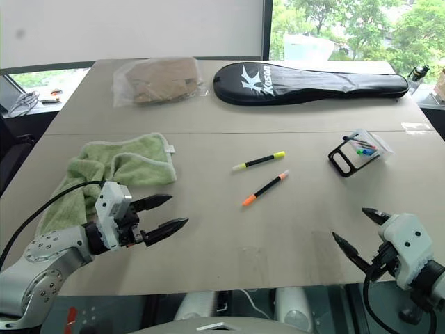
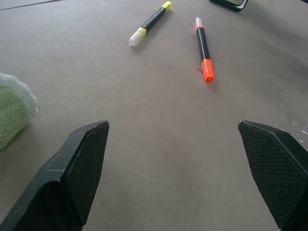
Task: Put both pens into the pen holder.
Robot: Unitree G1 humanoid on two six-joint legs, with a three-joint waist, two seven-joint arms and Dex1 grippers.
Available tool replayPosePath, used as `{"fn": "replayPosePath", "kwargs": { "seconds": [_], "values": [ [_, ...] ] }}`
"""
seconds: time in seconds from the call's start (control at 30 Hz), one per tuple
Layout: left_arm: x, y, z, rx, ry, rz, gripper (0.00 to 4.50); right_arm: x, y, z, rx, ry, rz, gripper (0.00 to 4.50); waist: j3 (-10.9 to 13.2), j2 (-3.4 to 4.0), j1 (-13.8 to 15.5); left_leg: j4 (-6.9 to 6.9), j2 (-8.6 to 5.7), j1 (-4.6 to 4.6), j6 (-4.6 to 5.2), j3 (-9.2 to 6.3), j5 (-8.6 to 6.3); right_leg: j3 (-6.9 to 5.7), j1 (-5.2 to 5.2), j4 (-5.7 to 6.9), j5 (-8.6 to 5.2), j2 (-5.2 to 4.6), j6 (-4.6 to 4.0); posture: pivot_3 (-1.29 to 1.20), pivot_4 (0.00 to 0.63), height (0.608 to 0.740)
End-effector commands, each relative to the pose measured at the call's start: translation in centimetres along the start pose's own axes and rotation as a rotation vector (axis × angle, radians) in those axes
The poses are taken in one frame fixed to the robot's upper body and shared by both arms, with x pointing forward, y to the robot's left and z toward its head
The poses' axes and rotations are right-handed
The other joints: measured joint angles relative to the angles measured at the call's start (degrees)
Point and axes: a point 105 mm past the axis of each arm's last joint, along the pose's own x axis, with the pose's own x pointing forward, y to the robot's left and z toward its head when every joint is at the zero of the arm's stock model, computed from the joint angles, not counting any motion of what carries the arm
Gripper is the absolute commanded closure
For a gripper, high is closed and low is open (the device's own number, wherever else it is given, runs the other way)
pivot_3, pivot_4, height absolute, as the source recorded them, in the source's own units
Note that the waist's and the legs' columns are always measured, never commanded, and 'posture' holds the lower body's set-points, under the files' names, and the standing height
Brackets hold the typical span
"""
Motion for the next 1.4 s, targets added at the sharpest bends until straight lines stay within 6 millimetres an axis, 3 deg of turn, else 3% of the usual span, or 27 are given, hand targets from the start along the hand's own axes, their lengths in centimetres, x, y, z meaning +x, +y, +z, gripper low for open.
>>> {"fn": "replayPosePath", "kwargs": {
  "seconds": [0.03, 0.2, 0.3, 0.43, 0.57, 0.73, 1.03, 1.13, 1.37, 1.4],
  "values": [
    [0.5, -0.4, 1.1, 0.053, -0.019, -0.053, 0.04, 1.3, 0.2, 1.4, -0.084, -0.027, 0.093, 0.0, 0.0, 0.0, 0.04, 0.0, -0.01, 0.0, 0.04, 0.0, 0.02, 0.0, 0.0, 0.0, -0.01, 0.01, -0.01, 0.0, 0.15, 0.74],
    [1.0, -1.6, 2.0, 0.151, -0.012, -0.16, 0.04, 5.1, 2.1, 4.5, -0.217, -0.029, 0.418, 0.0, 0.12, -0.03, -0.42, 0.24, -0.02, 0.17, 0.23, 0.07, 0.11, 0.07, 0.07, 0.06, 0.01, 0.08, -0.05, 0.0, 0.15, 0.74],
    [0.5, -2.0, 2.2, 0.209, 0.004, -0.184, 0.04, 8.5, 3.5, 6.4, -0.379, -0.031, 0.608, 0.0, 0.18, -0.08, -0.54, 0.27, -0.02, 0.18, -0.01, -0.01, -0.02, -0.09, 0.04, 0.07, 0.02, 0.09, -0.07, 0.0, 0.15, 0.74],
    [0.1, -2.7, 2.3, 0.251, 0.004, -0.201, 0.04, 11.8, 4.4, 7.2, -0.522, 0.04, 0.757, 0.0, 0.24, -0.17, -0.02, 0.25, -0.08, 0.03, 0.23, -0.11, 0.12, -0.28, -0.08, 0.1, 0.07, 0.05, -0.17, 0.0, 0.15, 0.74],
    [-0.1, -3.3, 2.3, 0.287, 0.001, -0.198, 0.04, 15.3, 4.8, 8.7, -0.59, 0.12, 0.853, 0.0, 0.32, -0.16, -0.01, 0.2, -0.14, -0.18, 0.23, -0.05, 0.11, -0.26, -0.21, 0.07, 0.19, 0.06, -0.38, 0.0, 0.15, 0.74],
    [-0.3, -4.2, 2.0, 0.298, 0.004, -0.184, 0.04, 18.5, 4.2, 8.5, -0.719, 0.267, 0.899, 0.0, 0.33, -0.15, -0.09, 0.19, -0.19, -0.21, 0.23, 0.06, 0.1, -0.29, -0.19, 0.02, 0.17, 0.03, -0.34, 0.0, 0.15, 0.74],
    [-0.6, -5.1, 1.8, 0.259, -0.014, -0.102, 0.04, 21.0, 6.4, 9.1, -0.842, 0.399, 0.939, 0.0, 0.37, -0.08, -0.37, 0.22, -0.12, -0.08, 0.23, 0.05, 0.11, -0.34, -0.17, 0.23, 0.19, 0.1, -0.35, 0.0, 0.15, 0.74],
    [-0.6, -5.1, 1.7, 0.242, -0.023, -0.076, 0.0, 21.3, 6.9, 9.2, -0.873, 0.405, 0.921, 0.81, 0.33, -0.1, -0.46, 0.22, -0.04, -0.04, 0.22, 0.04, 0.11, -0.36, -0.14, 0.24, 0.21, 0.17, -0.38, 0.0, 0.15, 0.74],
    [-0.5, -4.7, 1.5, 0.236, -0.029, -0.045, 0.0, 21.4, 7.0, 8.7, -0.912, 0.417, 0.893, 4.29, 0.3, -0.1, -0.57, 0.25, 0.1, 0.09, 0.17, 0.06, 0.14, -0.32, -0.14, 0.25, 0.27, 0.3, -0.46, 0.0, 0.15, 0.74],
    [-0.5, -4.6, 1.5, 0.236, -0.032, -0.044, 0.0, 21.4, 6.9, 8.7, -0.911, 0.413, 0.886, 4.45, 0.29, -0.1, -0.55, 0.26, 0.12, 0.1, 0.14, 0.07, 0.16, -0.33, -0.15, 0.25, 0.28, 0.32, -0.47, 0.0, 0.15, 0.74]
  ]
}}
